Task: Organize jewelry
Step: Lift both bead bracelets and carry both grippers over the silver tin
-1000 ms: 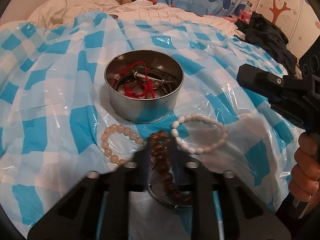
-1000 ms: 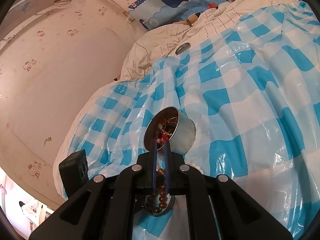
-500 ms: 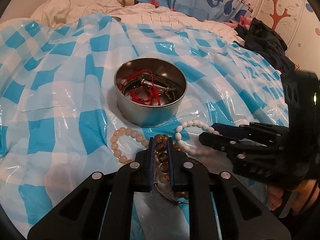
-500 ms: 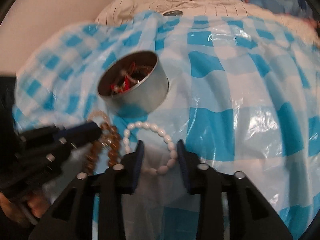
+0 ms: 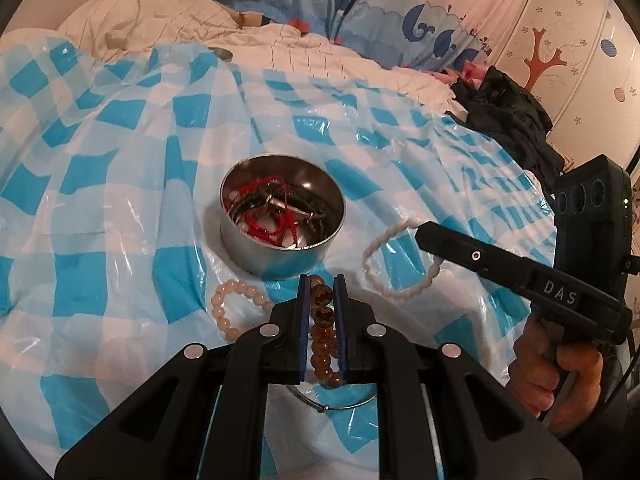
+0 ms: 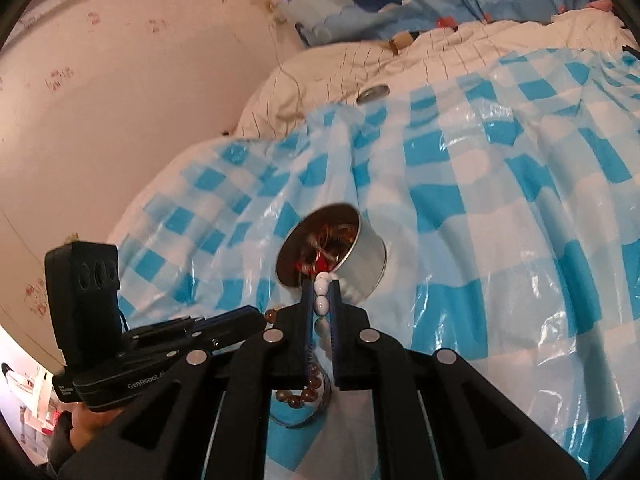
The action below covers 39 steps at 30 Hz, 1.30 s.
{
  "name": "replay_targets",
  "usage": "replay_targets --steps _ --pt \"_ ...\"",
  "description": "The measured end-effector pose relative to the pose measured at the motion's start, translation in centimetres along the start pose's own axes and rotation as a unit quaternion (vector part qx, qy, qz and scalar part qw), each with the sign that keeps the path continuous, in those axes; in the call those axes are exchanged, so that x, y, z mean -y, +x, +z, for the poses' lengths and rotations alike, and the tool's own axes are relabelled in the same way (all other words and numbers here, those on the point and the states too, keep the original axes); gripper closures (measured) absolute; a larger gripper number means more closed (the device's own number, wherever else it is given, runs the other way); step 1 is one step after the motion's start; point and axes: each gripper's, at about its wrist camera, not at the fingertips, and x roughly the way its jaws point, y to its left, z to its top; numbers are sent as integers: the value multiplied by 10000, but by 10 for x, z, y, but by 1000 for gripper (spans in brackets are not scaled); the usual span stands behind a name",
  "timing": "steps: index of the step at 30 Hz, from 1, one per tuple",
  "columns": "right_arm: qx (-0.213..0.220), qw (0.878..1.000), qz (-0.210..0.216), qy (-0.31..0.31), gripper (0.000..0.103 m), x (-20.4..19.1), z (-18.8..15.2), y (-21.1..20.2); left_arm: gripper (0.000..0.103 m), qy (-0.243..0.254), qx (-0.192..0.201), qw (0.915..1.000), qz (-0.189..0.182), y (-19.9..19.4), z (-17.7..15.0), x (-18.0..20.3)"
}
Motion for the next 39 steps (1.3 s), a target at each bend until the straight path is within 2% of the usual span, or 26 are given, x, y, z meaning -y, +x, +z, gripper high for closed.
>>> replay_targets --steps 22,27,32,39 --pt "26 9999 103 97 95 0 2 -3 93 370 61 9985 394 -3 1 13" --pt "78 9998 122 96 95 -4 1 -3 93 399 108 9988 272 -8 5 16" --pt "140 9997 168 129 95 -3 3 -6 93 303 347 9989 71 -24 17 17" --pt "173 9995 198 164 95 -1 5 -9 93 253 503 9984 6 -31 28 20"
